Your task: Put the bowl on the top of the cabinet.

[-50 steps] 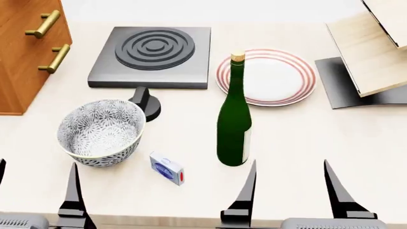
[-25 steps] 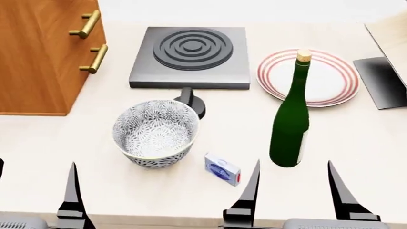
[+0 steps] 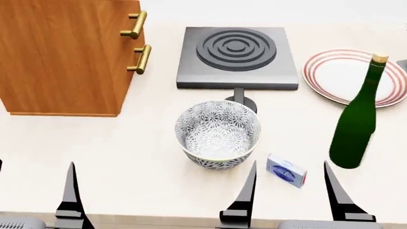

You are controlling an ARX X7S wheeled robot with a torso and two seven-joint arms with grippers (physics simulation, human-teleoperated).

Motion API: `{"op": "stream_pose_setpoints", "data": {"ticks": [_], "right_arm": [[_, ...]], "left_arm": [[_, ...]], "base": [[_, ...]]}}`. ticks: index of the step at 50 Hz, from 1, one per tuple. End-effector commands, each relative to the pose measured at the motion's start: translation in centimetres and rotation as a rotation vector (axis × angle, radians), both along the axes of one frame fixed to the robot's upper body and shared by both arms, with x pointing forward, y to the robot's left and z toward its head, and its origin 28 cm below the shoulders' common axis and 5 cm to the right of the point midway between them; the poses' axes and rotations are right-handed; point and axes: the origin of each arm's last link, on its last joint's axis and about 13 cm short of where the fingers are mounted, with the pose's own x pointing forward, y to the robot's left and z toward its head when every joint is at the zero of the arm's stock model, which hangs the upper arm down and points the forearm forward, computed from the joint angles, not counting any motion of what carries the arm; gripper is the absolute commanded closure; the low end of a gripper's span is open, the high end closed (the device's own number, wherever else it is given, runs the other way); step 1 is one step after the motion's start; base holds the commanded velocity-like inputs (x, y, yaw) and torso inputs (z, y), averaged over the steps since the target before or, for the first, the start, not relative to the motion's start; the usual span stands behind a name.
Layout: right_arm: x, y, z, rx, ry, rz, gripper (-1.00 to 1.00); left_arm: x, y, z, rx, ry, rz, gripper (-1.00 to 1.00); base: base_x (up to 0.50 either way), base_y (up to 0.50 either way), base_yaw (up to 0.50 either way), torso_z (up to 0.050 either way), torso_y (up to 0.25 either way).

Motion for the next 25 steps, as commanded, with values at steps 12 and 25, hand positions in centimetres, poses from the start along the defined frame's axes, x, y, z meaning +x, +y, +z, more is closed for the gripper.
{"op": "stream_pose_setpoints", "data": {"ticks": [12, 25], "right_arm": [[0.04, 0.16, -0.17, -0.007, 0.004, -0.003, -1.00], [0.14, 0.26, -0.26, -0.022, 0.000, -0.006, -1.00]], "left_arm": [[-0.10, 0.06, 0.06, -0.002, -0.002, 0.002, -1.00], [-0.10, 0.08, 0.08, -0.003, -0.003, 0.003, -1.00]], "base": [[0.00, 0.20, 0.00, 0.000, 0.000], [0.00, 0.44, 0.00, 0.000, 0.000]]}}
